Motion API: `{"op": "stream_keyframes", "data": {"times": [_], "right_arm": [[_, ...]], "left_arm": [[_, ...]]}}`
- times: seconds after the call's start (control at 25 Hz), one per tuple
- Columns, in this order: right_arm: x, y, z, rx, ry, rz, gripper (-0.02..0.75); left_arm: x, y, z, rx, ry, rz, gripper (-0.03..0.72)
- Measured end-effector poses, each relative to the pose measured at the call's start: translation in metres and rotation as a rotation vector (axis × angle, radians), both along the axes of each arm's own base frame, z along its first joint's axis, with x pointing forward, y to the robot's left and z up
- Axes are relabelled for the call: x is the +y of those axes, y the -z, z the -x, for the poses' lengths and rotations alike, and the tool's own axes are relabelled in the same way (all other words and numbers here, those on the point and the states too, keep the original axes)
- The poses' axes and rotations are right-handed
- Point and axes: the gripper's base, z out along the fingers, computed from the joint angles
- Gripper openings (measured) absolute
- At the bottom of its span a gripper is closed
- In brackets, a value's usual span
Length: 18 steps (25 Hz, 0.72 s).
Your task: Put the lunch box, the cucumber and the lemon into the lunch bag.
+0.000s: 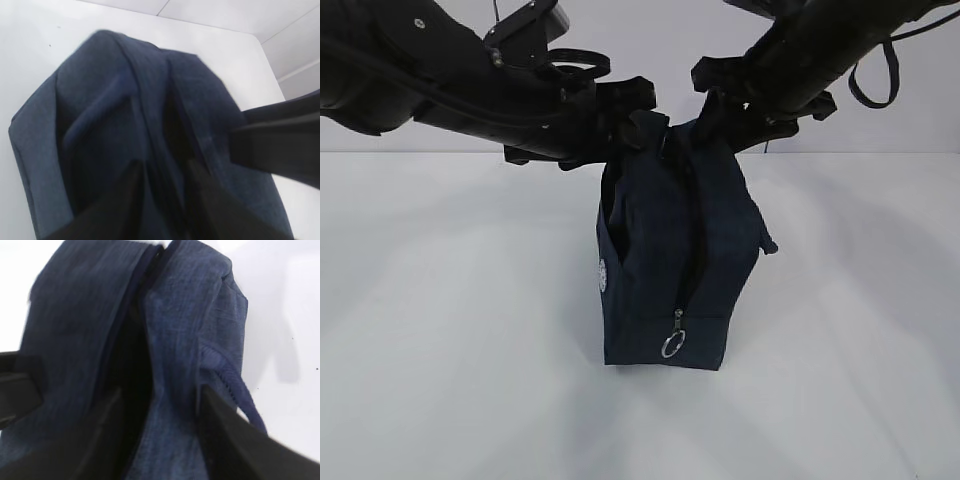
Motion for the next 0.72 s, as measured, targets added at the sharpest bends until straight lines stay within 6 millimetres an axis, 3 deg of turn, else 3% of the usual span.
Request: {"op": "stream_keyframes", "data": {"times": [0.12,0.28,0.48,0.72], "right_arm": [[0.0,0.0,0.0,0.001,0.0,-0.003,0.476],[0.0,0.0,0.0,0.001,0.001,-0.005,0.515],[0.0,-0.004,0.001,-0.009,0.0,0.0,0.52],[-0.007,-0.026,0.015,-0.049,-0.023,0.052,0.521]], "left_arm": [[0.0,-0.001,-0.001,-0.019,0.005,-0.013,0.28],[0.001,-0.001,-0.001,-0.029,0.014,-0.028,0.414],[0.0,0.0,0.0,-0.022,0.03,-0.039,0.449],[0.0,0.003,0.004,0.004,0.072,-0.068,0.454]]}}
